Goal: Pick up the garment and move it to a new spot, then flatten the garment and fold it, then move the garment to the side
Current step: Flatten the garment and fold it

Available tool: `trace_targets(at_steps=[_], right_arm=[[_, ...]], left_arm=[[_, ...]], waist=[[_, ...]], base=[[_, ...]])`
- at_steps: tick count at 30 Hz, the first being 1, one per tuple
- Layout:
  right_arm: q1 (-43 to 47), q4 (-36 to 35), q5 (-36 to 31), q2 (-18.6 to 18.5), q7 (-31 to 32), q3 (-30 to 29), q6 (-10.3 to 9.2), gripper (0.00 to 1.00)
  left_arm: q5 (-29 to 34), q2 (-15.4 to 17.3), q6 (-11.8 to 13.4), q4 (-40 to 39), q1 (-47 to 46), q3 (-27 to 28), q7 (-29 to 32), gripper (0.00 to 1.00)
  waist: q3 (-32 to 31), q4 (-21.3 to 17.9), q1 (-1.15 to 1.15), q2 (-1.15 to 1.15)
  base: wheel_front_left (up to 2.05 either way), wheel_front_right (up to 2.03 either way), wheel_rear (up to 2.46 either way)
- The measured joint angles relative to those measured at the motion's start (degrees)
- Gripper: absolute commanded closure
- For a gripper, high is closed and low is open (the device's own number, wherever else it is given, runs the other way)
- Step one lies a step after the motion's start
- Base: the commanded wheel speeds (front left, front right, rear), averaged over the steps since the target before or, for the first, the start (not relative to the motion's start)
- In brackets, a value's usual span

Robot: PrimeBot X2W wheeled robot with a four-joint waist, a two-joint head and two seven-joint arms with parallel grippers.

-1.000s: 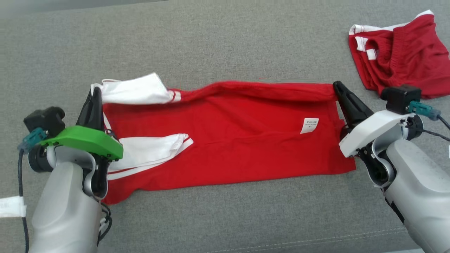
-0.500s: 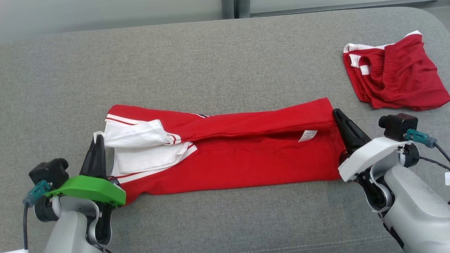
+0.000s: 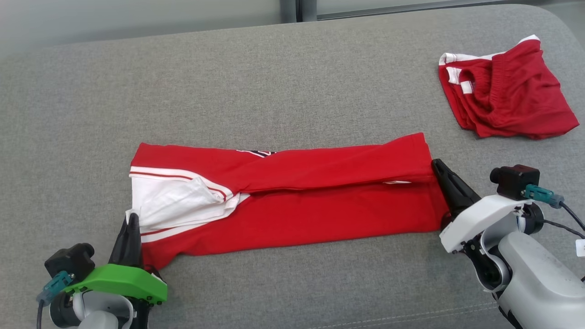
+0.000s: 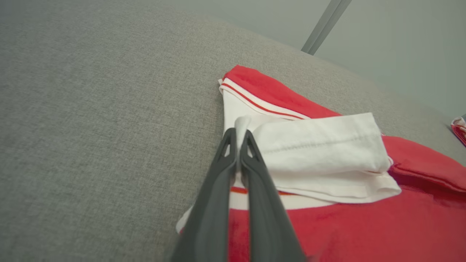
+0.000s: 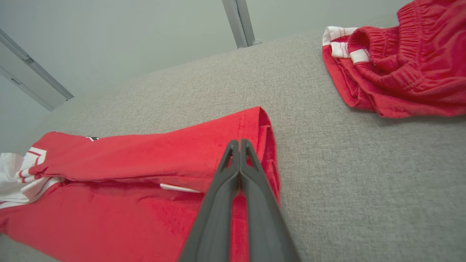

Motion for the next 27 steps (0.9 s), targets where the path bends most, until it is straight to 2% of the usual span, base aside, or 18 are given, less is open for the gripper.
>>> trace_targets(at_steps=[2, 3, 5, 7, 8, 9, 11, 20, 27], right_arm=[[0.0, 0.2, -0.5, 0.0, 0.0, 0.1, -0.33, 1.00], [0.0, 0.3, -0.8, 0.0, 0.0, 0.2, -0.41, 0.92], [0.0, 0.5, -1.7, 0.0, -0.2, 0.2, -0.42, 0.67], [0.3, 0.7, -1.9, 0.0, -0.3, 0.3, -0.41, 0.54], [0.5, 0.9, -2.0, 0.0, -0.3, 0.4, -0.41, 0.47], [1.0, 1.0, -2.0, 0.0, -0.3, 0.4, -0.41, 0.17], [1.4, 1.2, -2.0, 0.1, -0.3, 0.4, -0.41, 0.00], [3.4, 1.3, -2.2, 0.0, -0.4, -1.3, -0.80, 0.00], [4.6, 1.2, -2.8, -0.5, -0.4, -2.5, -0.91, 0.00]], left_arm=[[0.0, 0.0, 0.0, -0.3, 0.4, -0.2, 0.3, 1.00], [0.0, 0.0, 0.0, -0.6, 0.7, -0.3, 0.5, 1.00], [0.0, 0.0, 0.2, -1.2, 1.4, -0.6, 0.5, 1.00], [0.0, 0.0, 0.2, -1.6, 1.9, -0.8, 0.5, 0.60], [0.0, 0.0, 0.2, -1.8, 2.3, -1.0, 0.7, 0.51], [0.0, 0.0, 0.2, -1.9, 2.7, -1.2, 1.1, 0.35], [-0.1, -0.1, 0.2, -2.0, 3.1, -1.3, 1.3, 0.00], [-1.1, -0.2, 1.8, -3.8, 6.4, 0.2, 1.5, 0.00], [0.1, 0.7, 3.2, -8.4, 6.9, 2.0, 0.8, 0.00]], waist=[[0.1, -0.2, 0.00, 0.00], [0.1, -0.3, 0.00, 0.00], [0.2, -0.4, 0.00, 0.00], [0.2, -0.5, 0.00, 0.00], [0.2, -0.6, 0.00, 0.00], [0.2, -0.6, 0.00, 0.00], [0.2, -0.7, 0.00, 0.00], [0.1, -0.7, 0.00, 0.00], [-0.7, -1.1, 0.00, 0.00]], base=[[0.00, 0.00, 0.00], [0.00, 0.00, 0.00], [0.00, 0.00, 0.00], [0.00, 0.00, 0.00], [0.00, 0.00, 0.00], [0.00, 0.00, 0.00], [0.00, 0.00, 0.00], [0.00, 0.00, 0.00], [0.00, 0.00, 0.00]])
